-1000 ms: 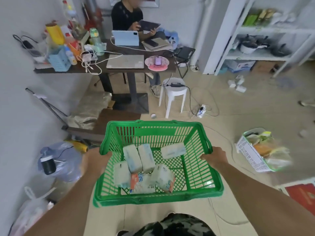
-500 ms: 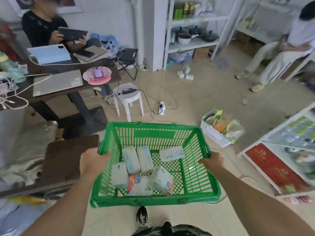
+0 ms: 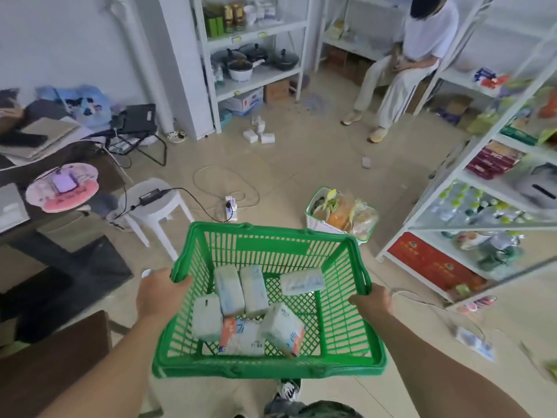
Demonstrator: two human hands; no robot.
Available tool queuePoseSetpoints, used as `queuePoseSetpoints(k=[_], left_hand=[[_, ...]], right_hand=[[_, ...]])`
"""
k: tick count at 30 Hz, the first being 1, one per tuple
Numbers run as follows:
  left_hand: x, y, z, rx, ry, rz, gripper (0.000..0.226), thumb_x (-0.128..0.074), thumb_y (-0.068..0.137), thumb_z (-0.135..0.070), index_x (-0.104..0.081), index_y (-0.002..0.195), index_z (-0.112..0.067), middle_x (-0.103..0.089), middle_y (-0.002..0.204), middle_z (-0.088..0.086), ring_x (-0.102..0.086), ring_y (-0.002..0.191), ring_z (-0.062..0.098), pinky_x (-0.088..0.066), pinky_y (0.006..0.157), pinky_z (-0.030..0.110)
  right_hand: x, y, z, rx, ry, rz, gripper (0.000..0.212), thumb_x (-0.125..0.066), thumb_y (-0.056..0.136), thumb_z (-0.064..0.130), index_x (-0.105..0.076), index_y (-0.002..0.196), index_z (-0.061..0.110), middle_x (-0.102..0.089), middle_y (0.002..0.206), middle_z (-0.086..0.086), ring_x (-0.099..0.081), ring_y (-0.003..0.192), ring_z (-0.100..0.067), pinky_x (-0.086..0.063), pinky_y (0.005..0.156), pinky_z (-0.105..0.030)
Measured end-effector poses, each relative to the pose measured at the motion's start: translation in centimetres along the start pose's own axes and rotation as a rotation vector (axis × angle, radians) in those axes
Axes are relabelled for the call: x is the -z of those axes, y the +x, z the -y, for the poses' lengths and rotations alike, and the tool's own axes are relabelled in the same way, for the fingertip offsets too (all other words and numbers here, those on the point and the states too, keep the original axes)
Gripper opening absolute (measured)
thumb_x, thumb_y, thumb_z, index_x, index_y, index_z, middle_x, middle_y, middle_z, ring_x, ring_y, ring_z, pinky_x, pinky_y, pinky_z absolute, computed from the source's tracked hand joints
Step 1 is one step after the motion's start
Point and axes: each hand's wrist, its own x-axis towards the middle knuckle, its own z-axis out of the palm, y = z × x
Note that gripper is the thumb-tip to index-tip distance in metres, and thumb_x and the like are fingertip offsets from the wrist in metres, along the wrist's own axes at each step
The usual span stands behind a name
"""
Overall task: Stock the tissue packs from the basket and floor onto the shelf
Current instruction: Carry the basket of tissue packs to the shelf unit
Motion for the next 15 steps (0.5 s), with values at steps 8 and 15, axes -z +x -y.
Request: queuePoseSetpoints(k=[8,15], left_hand=[[-1.8,6.3,-3.6,0.039,0.041,-0.025,0.051,-0.083,0.080,-0.043,-0.057,0.050,-0.010,-0.057,0.045,0.002,-0.058,0.048,0.024,-0.042,0.048,0.026],[-2.5,13.2,-5.0,0.040,0.033,0.043,0.051,-0.082,0.083,-0.043,-0.058,0.052,-0.010,-0.060,0.048,0.005,-0.061,0.053,0.028,-0.053,0.056,0.034]], right_hand=[[0.4,5.4,4.8,-0.012,-0.010,-0.031,0.018,-0.077,0.078,0.016,-0.060,0.085,0.014,-0.058,0.072,-0.005,-0.058,0.061,-0.021,-0.050,0.055,-0.028],[-0.9,9.1,9.9,-0.035,-0.091,-0.038,0.021,-0.077,0.081,0.023,-0.066,0.098,0.014,-0.065,0.077,-0.004,-0.057,0.062,-0.014,-0.038,0.046,-0.024]])
